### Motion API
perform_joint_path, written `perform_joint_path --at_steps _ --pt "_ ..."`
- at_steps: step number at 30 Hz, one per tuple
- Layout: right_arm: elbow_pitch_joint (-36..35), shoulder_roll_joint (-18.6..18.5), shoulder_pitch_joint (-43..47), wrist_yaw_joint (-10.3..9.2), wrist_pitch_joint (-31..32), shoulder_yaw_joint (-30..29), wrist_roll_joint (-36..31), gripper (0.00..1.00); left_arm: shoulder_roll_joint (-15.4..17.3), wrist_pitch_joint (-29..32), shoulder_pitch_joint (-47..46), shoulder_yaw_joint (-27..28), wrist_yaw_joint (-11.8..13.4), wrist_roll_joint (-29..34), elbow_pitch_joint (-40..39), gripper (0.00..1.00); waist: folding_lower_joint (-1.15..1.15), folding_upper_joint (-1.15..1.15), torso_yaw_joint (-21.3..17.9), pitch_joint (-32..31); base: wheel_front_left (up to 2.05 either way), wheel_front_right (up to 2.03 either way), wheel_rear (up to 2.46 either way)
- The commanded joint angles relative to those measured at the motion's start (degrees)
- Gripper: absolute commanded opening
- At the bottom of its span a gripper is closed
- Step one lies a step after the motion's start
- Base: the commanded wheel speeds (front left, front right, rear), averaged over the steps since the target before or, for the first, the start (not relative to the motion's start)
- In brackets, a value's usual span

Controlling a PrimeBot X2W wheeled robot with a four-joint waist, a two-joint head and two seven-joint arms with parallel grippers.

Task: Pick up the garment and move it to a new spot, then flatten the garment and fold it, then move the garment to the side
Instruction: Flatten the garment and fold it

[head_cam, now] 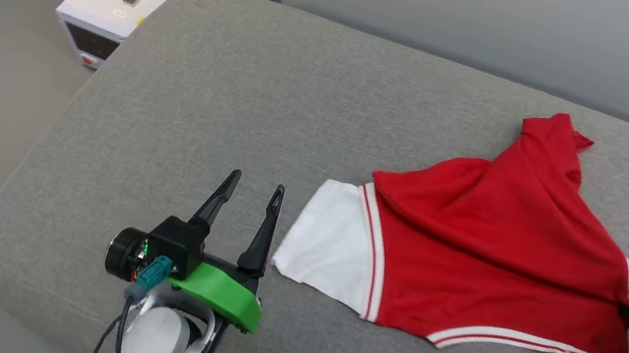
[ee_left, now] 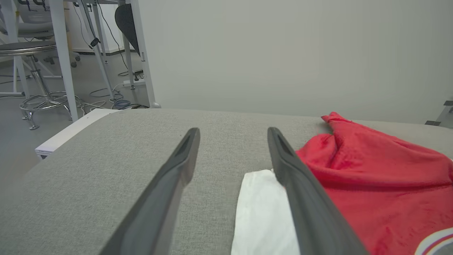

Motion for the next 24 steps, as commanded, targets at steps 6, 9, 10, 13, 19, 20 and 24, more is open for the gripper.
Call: perform_joint_path --at_steps 6,9,10,13,19,20,24 --pt "-1.4 -4.7 4.2 -0.1 -0.5 -9.9 -6.2 0.0 0.4 -0.3 0.8 -0.4 -0.5 0.3 0.3 1.0 0.0 0.0 -6.8 -2.5 0.0 0.0 0.0" --pt "-3.4 -5.2 5.0 -0.1 -0.5 -12.8 -10.8 0.0 0.3 -0.3 0.5 -0.6 -0.5 0.2 0.3 1.0 0.0 0.0 -7.1 -1.9 0.0 0.0 0.0" --pt "-4.7 -4.9 5.1 -0.1 -0.4 -13.3 -12.5 0.0 0.3 -0.3 0.4 -0.7 -0.5 0.1 0.3 1.0 0.0 0.0 -7.2 -1.6 0.0 0.0 0.0" --pt "-7.9 -2.6 5.8 -0.1 0.5 -12.5 -15.4 0.0 0.2 -0.3 0.3 -0.9 -0.5 -0.1 0.5 1.0 0.0 0.0 -7.0 -0.9 0.0 0.0 0.0" --pt "-8.6 1.7 6.7 -0.1 2.4 -8.8 -18.7 0.0 0.1 -0.3 -0.5 -2.1 -0.6 -0.7 1.0 1.0 0.0 0.0 -5.4 0.6 0.0 0.0 0.0" --pt "-8.0 1.9 6.7 -0.1 2.4 -8.1 -19.2 0.0 0.2 -0.3 -0.6 -2.2 -0.6 -0.7 1.0 1.0 0.0 0.0 -5.2 0.8 0.0 0.0 0.0" --pt "-5.0 2.7 5.9 -0.1 1.4 -6.1 -19.9 0.0 0.6 -0.3 -1.1 -2.7 -0.6 -1.1 1.6 1.0 0.0 0.0 -4.2 1.7 0.0 0.0 0.0"
